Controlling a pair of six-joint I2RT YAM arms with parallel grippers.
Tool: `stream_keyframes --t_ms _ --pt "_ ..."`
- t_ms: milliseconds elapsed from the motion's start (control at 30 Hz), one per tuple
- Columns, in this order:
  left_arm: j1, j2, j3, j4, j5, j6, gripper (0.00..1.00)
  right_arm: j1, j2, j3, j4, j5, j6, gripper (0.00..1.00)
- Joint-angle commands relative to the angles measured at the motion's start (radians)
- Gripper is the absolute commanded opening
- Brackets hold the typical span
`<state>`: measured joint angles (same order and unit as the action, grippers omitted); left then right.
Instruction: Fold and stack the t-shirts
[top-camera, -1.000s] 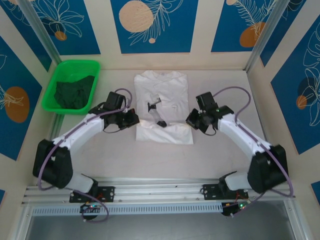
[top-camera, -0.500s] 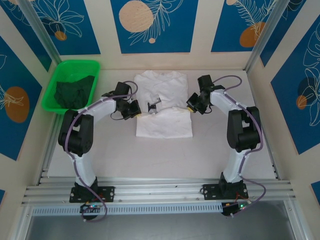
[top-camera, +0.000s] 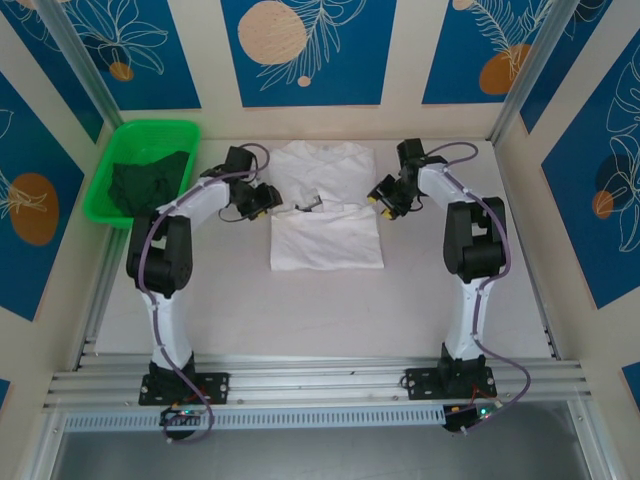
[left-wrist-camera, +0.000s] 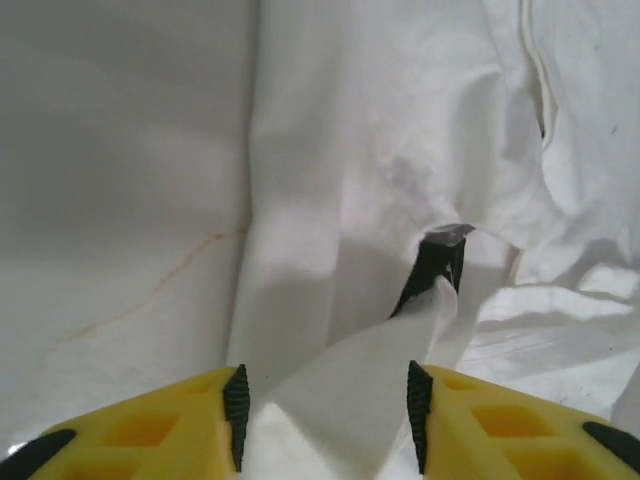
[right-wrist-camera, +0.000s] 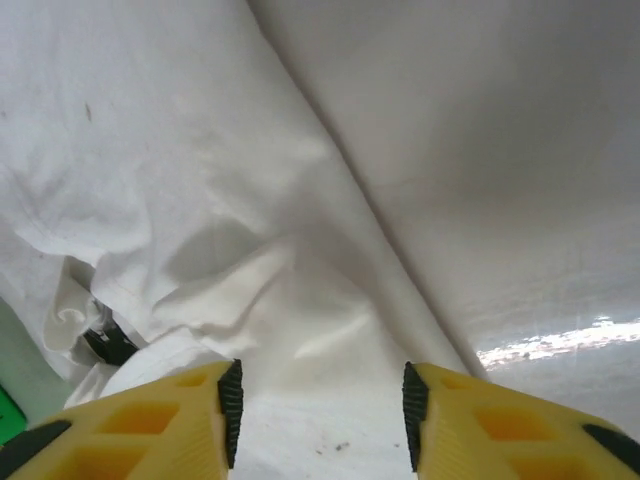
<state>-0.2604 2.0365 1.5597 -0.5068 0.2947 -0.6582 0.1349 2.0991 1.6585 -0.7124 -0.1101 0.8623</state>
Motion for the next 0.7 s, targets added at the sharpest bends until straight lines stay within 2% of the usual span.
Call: stream_keyframes --t_ms 0,33,133,233,300,467,567,667 --pt "0.027 -0.048 0.05 -0.067 -0.066 0.02 0.59 -0.033 -0.051 0.038 -0.073 -0.024 -0.019 0.54" --pt "0.023 -0.088 0.032 -0.062 -0.091 0.019 0.62 -0.039 -0.087 0.01 -0.067 -0.012 -0.018 0.55" --pt "-0.004 -0.214 -0.066 -0.029 -0.143 0.008 0.62 -0.034 -0.247 -0.189 0.041 -0.023 -0.004 0.52" --pt "-0.079 -0.332 -0.214 0.045 -0.165 -0.012 0.55 0.027 -0.412 -0.446 0.223 -0.101 0.013 0.45" --pt "-0.15 -0.375 -0.295 0.09 -0.175 -0.02 0.48 0.077 -0.463 -0.547 0.273 -0.13 0.021 0.39" --pt "-0.294 -0.332 -0.366 0.14 -0.138 -0.004 0.4 0.166 -0.485 -0.673 0.357 -0.135 0.033 0.24" --pt "-0.313 -0.272 -0.392 0.145 -0.142 0.008 0.37 0.187 -0.453 -0.683 0.356 -0.107 0.03 0.22" --pt "-0.31 -0.237 -0.429 0.14 -0.213 0.032 0.37 0.193 -0.407 -0.701 0.355 -0.081 0.036 0.23"
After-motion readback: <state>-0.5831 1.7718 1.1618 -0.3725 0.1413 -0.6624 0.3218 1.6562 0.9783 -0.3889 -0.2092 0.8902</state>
